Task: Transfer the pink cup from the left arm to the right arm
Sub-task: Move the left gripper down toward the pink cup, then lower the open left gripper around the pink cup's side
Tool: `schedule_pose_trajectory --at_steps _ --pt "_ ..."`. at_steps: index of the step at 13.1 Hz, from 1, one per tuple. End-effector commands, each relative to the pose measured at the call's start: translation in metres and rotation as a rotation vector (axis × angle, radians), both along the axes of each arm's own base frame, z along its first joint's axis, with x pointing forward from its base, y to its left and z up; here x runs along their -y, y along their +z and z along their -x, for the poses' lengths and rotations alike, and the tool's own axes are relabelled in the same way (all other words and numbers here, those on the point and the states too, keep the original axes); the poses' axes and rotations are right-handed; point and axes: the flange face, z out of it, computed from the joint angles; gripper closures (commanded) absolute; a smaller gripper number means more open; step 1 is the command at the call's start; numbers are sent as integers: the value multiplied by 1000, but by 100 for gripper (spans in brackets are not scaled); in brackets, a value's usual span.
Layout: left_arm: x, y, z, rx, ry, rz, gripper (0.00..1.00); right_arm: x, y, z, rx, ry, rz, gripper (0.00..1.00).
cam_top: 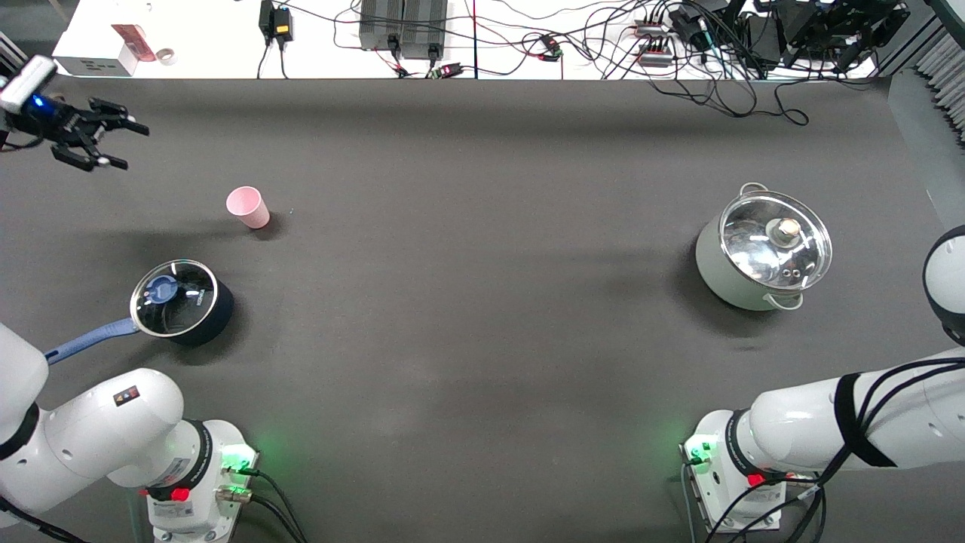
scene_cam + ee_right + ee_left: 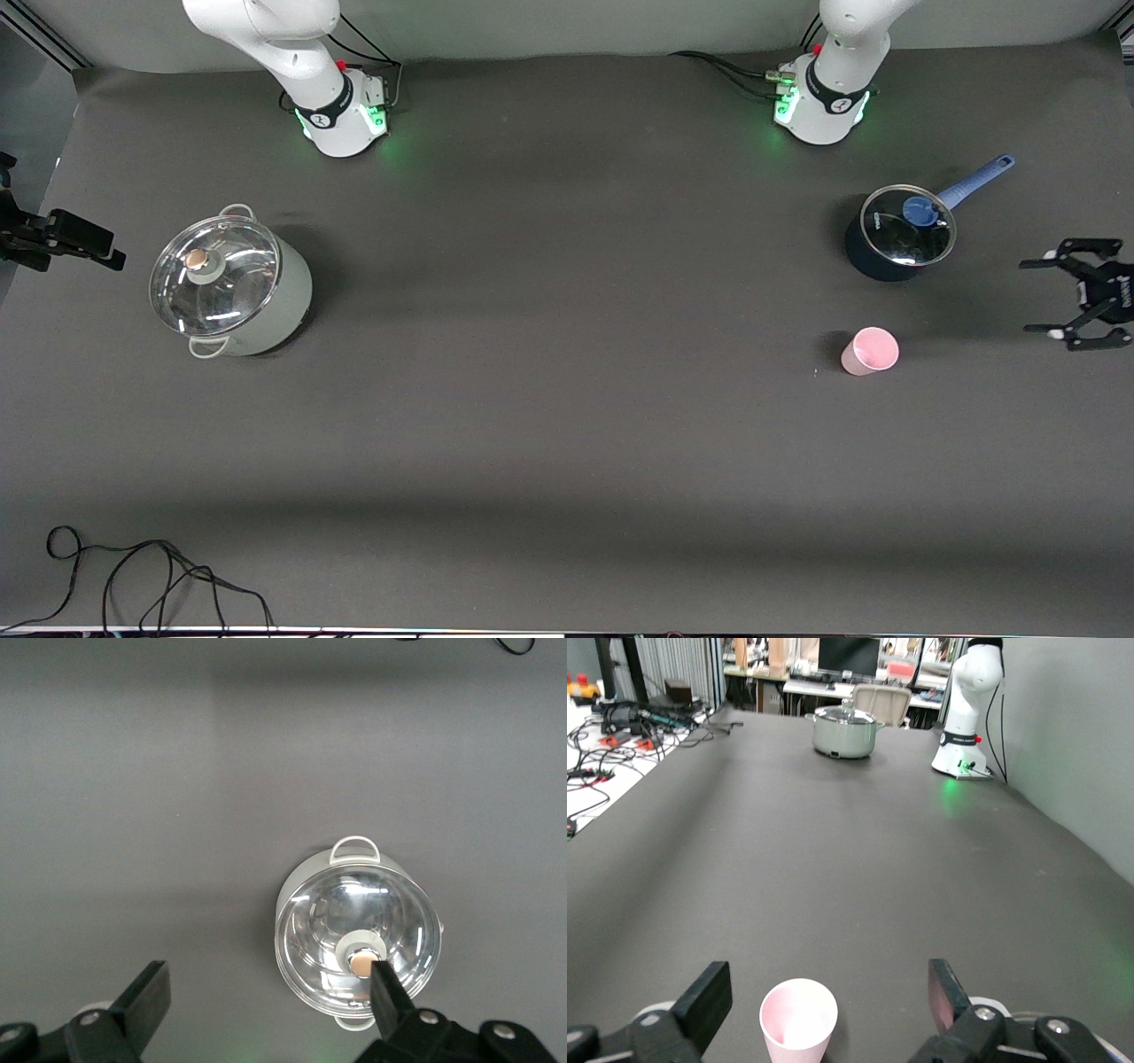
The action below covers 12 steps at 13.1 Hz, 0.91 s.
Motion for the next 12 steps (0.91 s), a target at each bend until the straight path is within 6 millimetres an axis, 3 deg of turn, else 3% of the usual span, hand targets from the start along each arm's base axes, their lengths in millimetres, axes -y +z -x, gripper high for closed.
schedule_pose_trajectory --at_steps 1,5,9,12 --pt "-8 -32 -3 71 -17 95 1 0 6 -2 12 9 -17 0" --pt "-18 -98 7 101 5 175 1 1 5 -1 11 6 -18 0" --pt "-10 -168 15 115 37 272 1 0 6 -3 17 8 -18 0" --pt "-11 -205 18 144 87 279 1 2 2 -4 21 4 -17 0"
